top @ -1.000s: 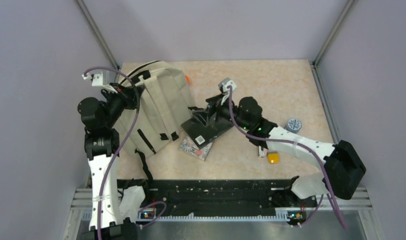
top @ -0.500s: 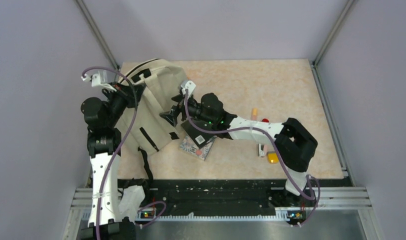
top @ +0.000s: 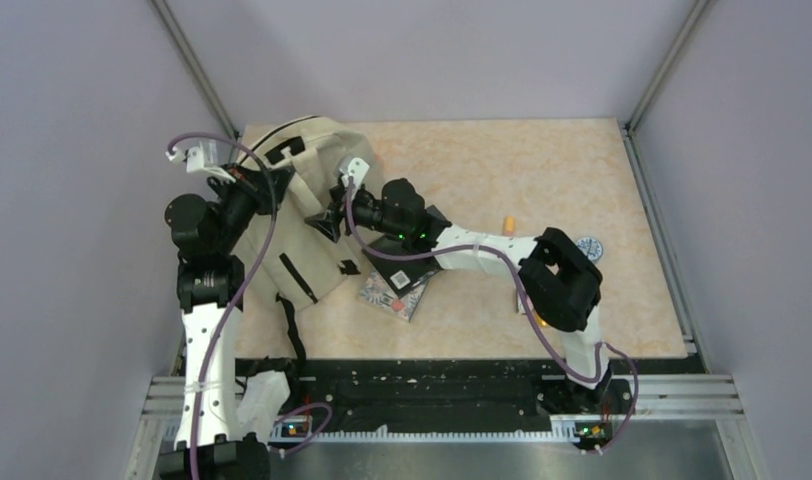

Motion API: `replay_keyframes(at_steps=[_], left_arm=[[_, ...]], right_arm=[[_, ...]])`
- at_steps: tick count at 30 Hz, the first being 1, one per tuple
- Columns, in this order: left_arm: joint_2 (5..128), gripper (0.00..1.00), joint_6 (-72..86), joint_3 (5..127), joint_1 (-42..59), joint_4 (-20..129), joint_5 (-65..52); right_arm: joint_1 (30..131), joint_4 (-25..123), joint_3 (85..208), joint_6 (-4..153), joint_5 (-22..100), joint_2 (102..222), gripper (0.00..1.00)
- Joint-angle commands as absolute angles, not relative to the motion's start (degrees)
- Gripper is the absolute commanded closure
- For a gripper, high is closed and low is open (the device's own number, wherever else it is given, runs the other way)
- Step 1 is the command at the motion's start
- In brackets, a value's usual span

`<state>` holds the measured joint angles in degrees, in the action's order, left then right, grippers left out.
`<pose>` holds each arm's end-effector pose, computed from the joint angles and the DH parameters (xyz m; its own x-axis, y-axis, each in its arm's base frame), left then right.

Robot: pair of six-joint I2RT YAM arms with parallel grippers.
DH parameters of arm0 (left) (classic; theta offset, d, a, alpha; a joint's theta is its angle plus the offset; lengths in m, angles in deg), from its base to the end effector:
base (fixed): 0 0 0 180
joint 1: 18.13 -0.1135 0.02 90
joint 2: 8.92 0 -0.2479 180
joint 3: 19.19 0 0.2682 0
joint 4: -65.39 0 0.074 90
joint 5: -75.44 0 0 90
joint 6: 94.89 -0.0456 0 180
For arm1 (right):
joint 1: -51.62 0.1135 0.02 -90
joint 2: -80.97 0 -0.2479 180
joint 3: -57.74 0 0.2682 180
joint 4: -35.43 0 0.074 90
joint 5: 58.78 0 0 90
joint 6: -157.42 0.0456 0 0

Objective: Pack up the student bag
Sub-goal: Adjust the student bag at the center of the board.

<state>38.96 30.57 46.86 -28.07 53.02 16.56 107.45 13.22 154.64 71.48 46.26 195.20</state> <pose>0.2218 0.0149 0.3924 -0.1270 -0.5265 -0.8407 0.3499 0.7692 -0.5346 0.2684 0.4165 0.2697 -0.0192 0.0935 -0.9954 -0.9453 0.3227 0.0485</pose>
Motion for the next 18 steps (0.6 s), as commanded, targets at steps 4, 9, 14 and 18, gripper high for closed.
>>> replay_keyframes(at_steps=[4, 9, 14, 18], left_arm=[[37.8, 1.0, 24.6, 48.2, -27.5, 60.1, 21.5], [34.6, 0.51, 5.4, 55.1, -27.5, 42.2, 21.9], [29.0, 0.21, -1.2, 55.8, -28.5, 38.9, 21.2], [25.1, 0.16, -4.3, 56.3, -29.8, 36.1, 15.2]], right_arm=[[107.7, 7.6, 156.2, 71.7, 40.5, 193.3, 1.0], [107.6, 5.7, 148.1, 71.4, 31.8, 187.0, 1.0], [106.8, 9.2, 144.0, 70.6, 26.1, 181.5, 1.0], [105.5, 13.1, 142.7, 72.9, 27.1, 178.4, 1.0]])
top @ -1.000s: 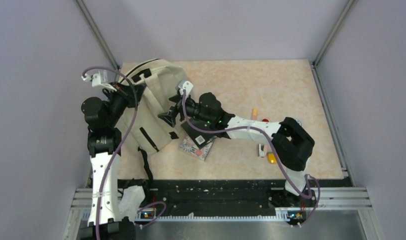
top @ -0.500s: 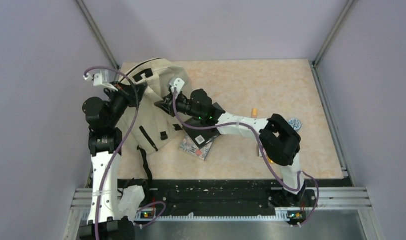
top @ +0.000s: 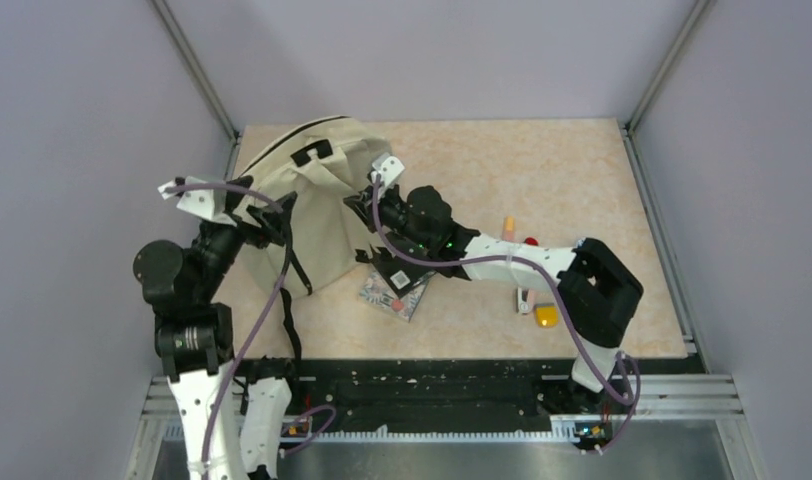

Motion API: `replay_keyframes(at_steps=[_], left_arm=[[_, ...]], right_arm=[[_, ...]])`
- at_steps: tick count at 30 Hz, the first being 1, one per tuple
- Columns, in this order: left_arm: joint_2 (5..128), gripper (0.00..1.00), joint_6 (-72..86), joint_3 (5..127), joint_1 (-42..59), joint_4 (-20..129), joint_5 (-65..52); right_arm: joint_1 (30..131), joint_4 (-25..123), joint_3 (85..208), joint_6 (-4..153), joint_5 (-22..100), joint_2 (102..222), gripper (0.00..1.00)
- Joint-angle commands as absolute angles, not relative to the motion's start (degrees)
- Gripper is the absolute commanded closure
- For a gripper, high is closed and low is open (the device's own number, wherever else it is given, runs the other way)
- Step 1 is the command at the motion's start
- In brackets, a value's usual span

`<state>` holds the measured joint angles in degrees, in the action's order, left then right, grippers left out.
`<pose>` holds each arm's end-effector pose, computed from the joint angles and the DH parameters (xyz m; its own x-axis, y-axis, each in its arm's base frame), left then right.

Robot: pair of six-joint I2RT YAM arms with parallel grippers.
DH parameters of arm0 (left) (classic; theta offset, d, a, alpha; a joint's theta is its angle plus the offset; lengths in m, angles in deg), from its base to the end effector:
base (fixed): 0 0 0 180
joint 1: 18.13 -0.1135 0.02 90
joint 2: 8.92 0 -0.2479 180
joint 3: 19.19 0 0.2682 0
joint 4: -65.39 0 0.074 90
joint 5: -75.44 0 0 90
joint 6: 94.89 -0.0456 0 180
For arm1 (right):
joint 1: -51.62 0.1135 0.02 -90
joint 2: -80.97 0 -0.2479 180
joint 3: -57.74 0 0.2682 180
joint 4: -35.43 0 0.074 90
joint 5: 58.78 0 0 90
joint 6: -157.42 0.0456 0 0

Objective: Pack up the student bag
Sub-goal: Adjust the student bag at the center of the board.

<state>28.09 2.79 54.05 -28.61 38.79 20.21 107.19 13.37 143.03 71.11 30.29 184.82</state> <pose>0.1505 0.0014 0.4399 0.1091 -0.0915 -0.9898 0.4218 0.9059 -0.0372 0.2567 0.3732 0.2761 -0.0180 0.0875 -0.9960 -0.8161 0.5742 0.0652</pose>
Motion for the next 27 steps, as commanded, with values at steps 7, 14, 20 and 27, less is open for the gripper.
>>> replay_keyframes(at_steps=[7, 14, 20, 27], left_arm=[[32.0, 0.09, -6.6, 60.8, -30.2, 25.6, 5.3], [33.9, 0.04, -5.6, 59.6, -30.4, 25.1, 13.5], [35.4, 0.22, -5.1, 59.1, -30.4, 25.7, 14.2], [33.7, 0.75, -3.1, 57.0, -30.4, 29.6, 22.0]], right_arm=[[104.2, 17.6, 142.4, 72.8, 28.5, 175.3, 1.0], [103.8, 20.8, 142.8, 74.0, 35.0, 173.9, 1.0], [103.9, 24.7, 144.0, 74.0, 37.6, 173.0, 1.0], [103.8, 27.8, 144.6, 75.1, 35.8, 171.9, 0.91]])
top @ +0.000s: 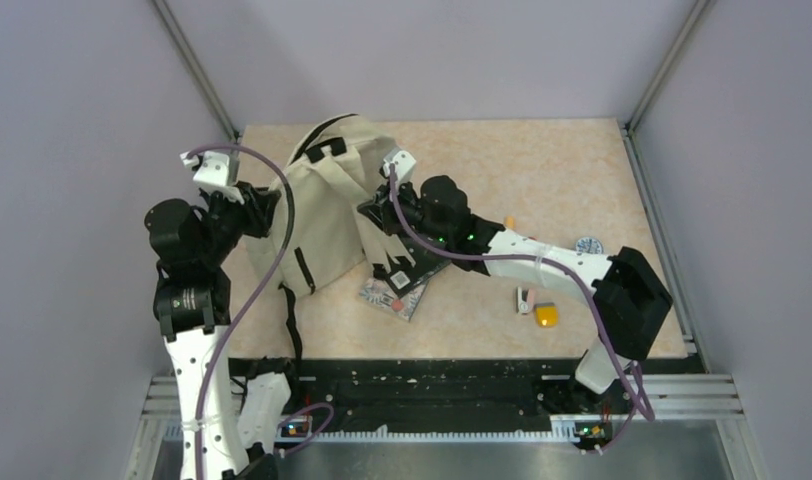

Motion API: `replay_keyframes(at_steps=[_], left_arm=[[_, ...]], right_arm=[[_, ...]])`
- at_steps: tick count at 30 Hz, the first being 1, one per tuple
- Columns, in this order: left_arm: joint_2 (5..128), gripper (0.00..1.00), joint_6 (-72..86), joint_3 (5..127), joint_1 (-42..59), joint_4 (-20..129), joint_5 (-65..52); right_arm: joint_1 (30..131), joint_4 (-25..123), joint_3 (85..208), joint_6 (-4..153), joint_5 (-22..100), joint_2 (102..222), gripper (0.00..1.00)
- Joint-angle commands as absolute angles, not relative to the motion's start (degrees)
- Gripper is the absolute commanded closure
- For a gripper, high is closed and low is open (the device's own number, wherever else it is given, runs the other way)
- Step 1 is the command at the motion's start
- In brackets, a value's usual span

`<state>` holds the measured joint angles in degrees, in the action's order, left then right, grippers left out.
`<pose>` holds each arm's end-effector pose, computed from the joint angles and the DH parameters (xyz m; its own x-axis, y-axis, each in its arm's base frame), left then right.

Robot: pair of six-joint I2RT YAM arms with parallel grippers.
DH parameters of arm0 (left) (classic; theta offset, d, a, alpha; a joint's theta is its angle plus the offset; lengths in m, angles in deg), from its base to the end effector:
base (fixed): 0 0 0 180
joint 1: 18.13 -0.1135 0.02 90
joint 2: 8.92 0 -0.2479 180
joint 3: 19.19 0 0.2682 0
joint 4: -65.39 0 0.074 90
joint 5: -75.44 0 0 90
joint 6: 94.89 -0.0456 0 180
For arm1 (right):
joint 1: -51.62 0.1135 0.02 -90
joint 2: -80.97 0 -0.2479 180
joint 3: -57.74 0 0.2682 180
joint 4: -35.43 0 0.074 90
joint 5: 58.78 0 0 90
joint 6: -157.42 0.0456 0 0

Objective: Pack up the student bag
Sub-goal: Adjust the student bag at the center of the board.

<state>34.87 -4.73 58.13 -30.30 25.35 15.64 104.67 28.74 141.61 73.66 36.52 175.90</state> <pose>0.1781 0.0150 0.4203 -0.1117 -0.0266 -0.9934 0.3060 0.9501 -0.0598 0.2513 0.3410 0.2999 -0.1380 -0.0035 -0.9904 -0.8411 0.5285 0.1154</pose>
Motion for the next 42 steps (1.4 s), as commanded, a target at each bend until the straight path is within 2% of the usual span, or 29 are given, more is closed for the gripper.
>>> replay_keyframes(at_steps=[1, 2, 6, 8, 13, 20, 26, 32, 37, 42], left_arm=[[33.5, 0.85, -2.9, 56.9, -30.4, 29.7, 22.5], [33.4, 0.99, -2.8, 57.1, -30.4, 29.9, 22.9], [30.5, 1.0, -1.3, 56.8, -30.4, 32.7, 23.2], [27.7, 1.0, 1.3, 55.7, -30.3, 36.8, 23.8], [22.5, 1.0, 10.2, 54.5, -28.6, 44.6, 26.2], [25.1, 1.0, 20.8, 52.4, -24.8, 56.5, 27.3], [30.5, 1.0, 28.3, 54.1, -21.6, 66.9, 23.8], [37.3, 1.0, 25.0, 61.3, -10.4, 64.4, 15.3], [43.7, 1.0, 21.1, 63.3, -2.1, 61.5, 4.4], [48.4, 1.0, 23.2, 61.8, 5.2, 61.1, -6.7]], right_arm=[[103.8, 27.7, 144.4, 75.3, 35.3, 171.9, 0.83], [103.8, 27.6, 144.3, 75.6, 34.6, 172.0, 0.74], [103.8, 27.5, 145.1, 76.0, 29.3, 174.5, 0.54], [103.8, 29.9, 148.1, 75.3, 29.0, 177.1, 0.36], [103.8, 40.5, 157.7, 73.8, 32.8, 182.2, 0.24], [103.8, 42.1, 161.6, 70.9, 34.4, 182.5, 0.07], [102.1, 51.2, 173.2, 65.7, 33.3, 185.2, 0.03], [99.6, 55.7, 175.3, 63.4, 34.0, 183.9, 0.01], [98.9, 58.8, 168.7, 60.8, 27.8, 177.6, 0.01], [98.8, 58.1, 152.2, 63.0, 14.4, 164.6, 0.01]])
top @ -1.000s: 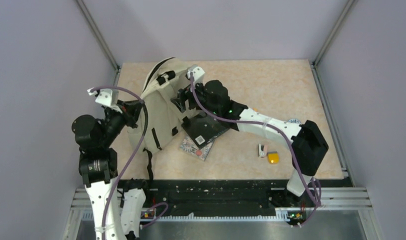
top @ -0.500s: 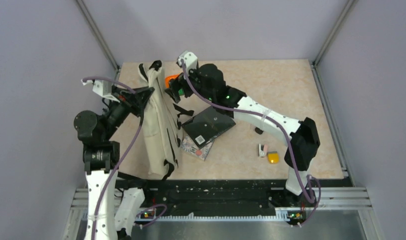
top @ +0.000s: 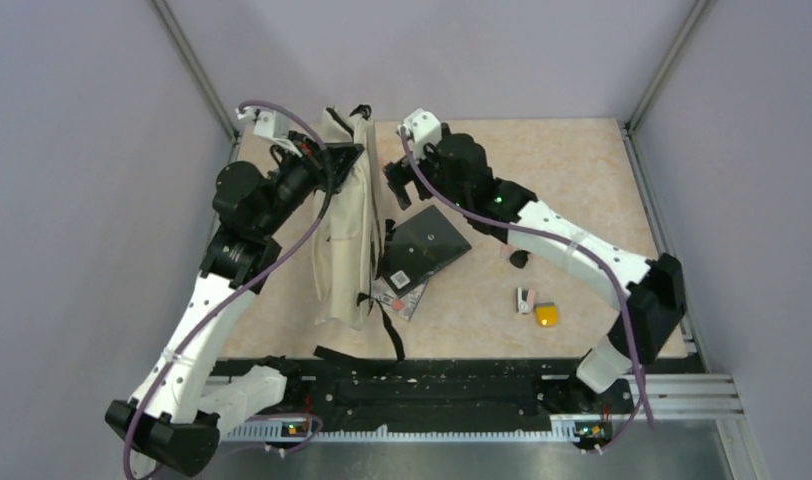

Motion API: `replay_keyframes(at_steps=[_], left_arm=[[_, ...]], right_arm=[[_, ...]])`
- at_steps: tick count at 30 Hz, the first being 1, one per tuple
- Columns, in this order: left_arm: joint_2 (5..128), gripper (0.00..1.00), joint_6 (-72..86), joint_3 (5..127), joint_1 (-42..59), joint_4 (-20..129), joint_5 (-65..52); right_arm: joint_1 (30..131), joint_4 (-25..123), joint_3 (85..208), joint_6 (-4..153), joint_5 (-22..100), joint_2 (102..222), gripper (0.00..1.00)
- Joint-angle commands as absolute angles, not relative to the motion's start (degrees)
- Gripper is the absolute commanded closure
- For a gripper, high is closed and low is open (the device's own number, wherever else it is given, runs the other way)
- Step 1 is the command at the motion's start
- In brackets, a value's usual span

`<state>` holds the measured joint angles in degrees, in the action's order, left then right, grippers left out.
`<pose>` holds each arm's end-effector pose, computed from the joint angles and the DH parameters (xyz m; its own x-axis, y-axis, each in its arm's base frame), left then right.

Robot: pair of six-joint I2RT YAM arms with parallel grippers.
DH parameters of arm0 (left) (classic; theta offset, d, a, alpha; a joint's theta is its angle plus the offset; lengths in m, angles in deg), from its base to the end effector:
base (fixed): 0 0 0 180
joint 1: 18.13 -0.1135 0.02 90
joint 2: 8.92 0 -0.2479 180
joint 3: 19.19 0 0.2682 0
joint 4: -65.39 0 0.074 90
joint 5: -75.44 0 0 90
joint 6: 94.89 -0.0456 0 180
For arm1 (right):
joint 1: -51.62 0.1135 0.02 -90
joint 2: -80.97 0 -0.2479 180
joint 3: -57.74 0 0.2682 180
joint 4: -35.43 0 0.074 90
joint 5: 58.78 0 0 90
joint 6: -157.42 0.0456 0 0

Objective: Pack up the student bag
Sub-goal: Adjust the student bag at the center of the board.

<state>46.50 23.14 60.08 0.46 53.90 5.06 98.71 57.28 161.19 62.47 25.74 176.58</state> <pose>0.2215 -0.0907 0.4511 -0.1081 -0.4307 -0.8960 0.6348 0.6637 -0.3956 0.2931 0.3089 0.3679 -0.1067 -0.2410 -0.9646 -0.6777 0.7275 -0.1068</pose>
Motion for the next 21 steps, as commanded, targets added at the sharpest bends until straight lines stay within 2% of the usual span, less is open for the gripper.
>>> replay_keyframes(at_steps=[1, 8, 11, 14, 21], left_arm=[[48.9, 1.0, 22.8, 61.3, 6.9, 61.3, -9.5], [52.1, 1.0, 25.9, 59.2, 14.0, 64.9, -20.0], [54.0, 1.0, 25.7, 60.3, 17.0, 64.6, -21.9], [55.2, 1.0, 26.1, 61.3, 18.6, 64.0, -22.7], [56.0, 1.0, 26.7, 60.6, 19.7, 63.8, -25.3]], right_arm=[[98.8, 57.9, 148.6, 63.9, 12.2, 161.3, 0.01], [98.8, 54.9, 128.8, 79.0, 6.0, 139.8, 0.02], [99.0, 51.5, 123.8, 84.6, 11.7, 134.3, 0.04], [100.3, 47.9, 121.0, 87.1, 17.9, 132.1, 0.04], [110.4, 41.7, 120.2, 85.7, 19.0, 133.4, 0.04]])
